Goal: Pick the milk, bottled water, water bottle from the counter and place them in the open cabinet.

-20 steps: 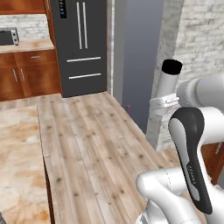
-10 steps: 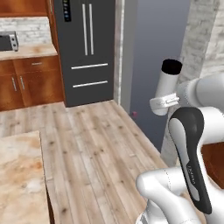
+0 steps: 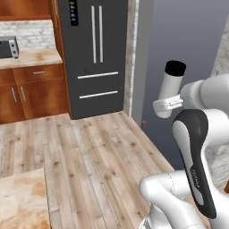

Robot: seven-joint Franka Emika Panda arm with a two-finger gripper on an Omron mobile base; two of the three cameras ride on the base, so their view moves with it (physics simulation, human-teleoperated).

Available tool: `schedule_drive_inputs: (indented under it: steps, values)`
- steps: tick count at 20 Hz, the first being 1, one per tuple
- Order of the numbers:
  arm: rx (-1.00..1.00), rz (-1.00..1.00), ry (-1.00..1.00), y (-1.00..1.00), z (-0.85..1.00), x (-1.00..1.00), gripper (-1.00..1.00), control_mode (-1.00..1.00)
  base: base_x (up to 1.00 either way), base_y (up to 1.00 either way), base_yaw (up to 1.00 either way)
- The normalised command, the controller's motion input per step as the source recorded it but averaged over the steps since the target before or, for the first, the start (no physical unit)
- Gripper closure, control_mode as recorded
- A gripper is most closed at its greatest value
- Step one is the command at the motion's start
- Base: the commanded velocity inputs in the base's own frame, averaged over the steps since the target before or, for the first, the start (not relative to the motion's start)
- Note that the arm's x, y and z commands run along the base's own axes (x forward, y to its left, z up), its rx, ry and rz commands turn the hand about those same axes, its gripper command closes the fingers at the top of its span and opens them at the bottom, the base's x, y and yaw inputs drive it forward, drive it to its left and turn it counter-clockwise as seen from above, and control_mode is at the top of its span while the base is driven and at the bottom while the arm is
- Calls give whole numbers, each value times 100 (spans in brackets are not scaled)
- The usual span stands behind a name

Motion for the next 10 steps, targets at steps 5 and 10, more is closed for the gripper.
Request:
schedule_drive_inputs:
  steps: [5,10]
  values:
    - [0,0,0,0,0,0,100,100,86,12,4]
    - [0,0,0,0,0,0,100,100,83,18,6]
